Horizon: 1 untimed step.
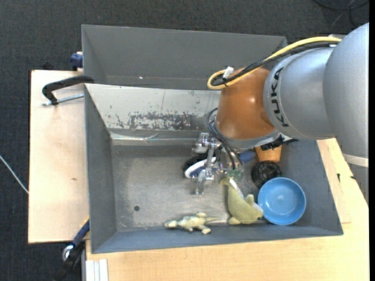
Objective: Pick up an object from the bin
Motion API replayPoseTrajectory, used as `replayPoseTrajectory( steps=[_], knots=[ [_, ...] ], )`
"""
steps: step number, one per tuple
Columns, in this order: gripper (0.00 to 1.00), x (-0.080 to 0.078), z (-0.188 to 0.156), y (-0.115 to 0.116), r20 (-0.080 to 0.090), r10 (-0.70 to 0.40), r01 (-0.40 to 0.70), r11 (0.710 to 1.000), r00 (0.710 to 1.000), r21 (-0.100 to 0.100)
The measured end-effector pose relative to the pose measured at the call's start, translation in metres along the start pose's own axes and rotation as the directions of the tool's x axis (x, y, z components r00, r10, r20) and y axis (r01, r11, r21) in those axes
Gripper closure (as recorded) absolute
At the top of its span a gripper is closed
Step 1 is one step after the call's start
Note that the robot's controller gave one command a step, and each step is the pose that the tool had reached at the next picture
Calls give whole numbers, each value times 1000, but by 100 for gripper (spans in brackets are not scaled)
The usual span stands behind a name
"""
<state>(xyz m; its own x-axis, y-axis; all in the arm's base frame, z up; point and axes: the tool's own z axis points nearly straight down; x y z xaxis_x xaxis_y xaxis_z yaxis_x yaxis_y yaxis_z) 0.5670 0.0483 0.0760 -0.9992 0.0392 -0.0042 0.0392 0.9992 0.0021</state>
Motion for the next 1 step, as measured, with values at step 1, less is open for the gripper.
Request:
replayPoseTrajectory(
  steps=[1],
  knots=[
    [0,-1,-1,1,0,1,-1,1000,1000,0]
  ],
)
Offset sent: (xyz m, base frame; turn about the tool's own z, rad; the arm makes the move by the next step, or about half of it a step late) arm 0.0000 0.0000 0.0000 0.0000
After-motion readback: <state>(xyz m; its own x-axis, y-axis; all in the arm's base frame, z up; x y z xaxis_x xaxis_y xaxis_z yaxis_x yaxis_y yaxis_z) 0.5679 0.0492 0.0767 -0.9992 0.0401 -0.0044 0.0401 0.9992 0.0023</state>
